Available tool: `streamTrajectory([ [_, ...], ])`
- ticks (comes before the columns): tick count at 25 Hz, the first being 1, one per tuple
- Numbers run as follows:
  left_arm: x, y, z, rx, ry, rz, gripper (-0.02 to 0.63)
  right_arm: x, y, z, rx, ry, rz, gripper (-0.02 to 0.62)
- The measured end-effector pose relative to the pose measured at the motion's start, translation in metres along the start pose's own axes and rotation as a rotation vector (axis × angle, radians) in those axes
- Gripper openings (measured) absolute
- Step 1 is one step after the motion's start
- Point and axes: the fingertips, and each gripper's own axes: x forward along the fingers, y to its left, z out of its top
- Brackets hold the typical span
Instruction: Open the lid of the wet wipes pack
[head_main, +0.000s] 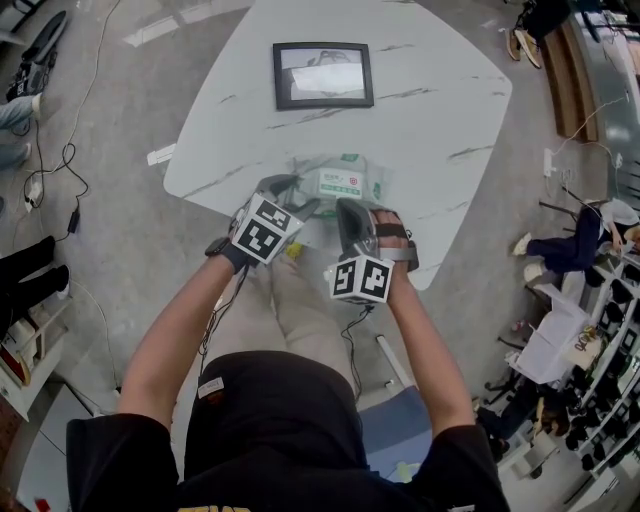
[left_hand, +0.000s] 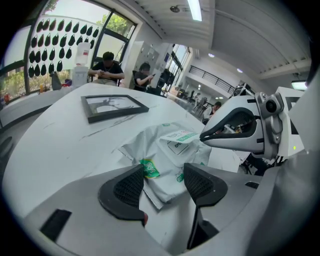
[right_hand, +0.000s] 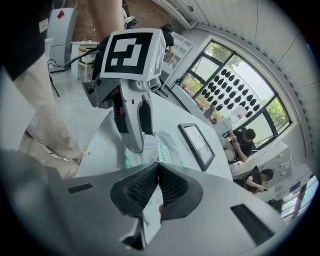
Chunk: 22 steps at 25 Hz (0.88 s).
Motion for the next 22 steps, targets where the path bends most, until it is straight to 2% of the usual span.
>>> streamTrajectory([
  [8, -0.001, 0.0, 0.001, -0.006, 0.004, -0.01, 0.265, -0.007, -0.018, 0.003, 0.101, -0.093, 0.028, 0.005],
  [17, -0.001, 0.001, 0.001, -0.008, 0.006, -0.011, 0.264, -0.008, -0.029, 0.006, 0.117, -0.108, -0.003, 0.005],
  [22, 0.001, 0.001, 0.001, -0.009, 0.006, -0.008, 0.264, -0.006, -0.041, 0.003, 0.161, -0.12, -0.022, 0.006],
])
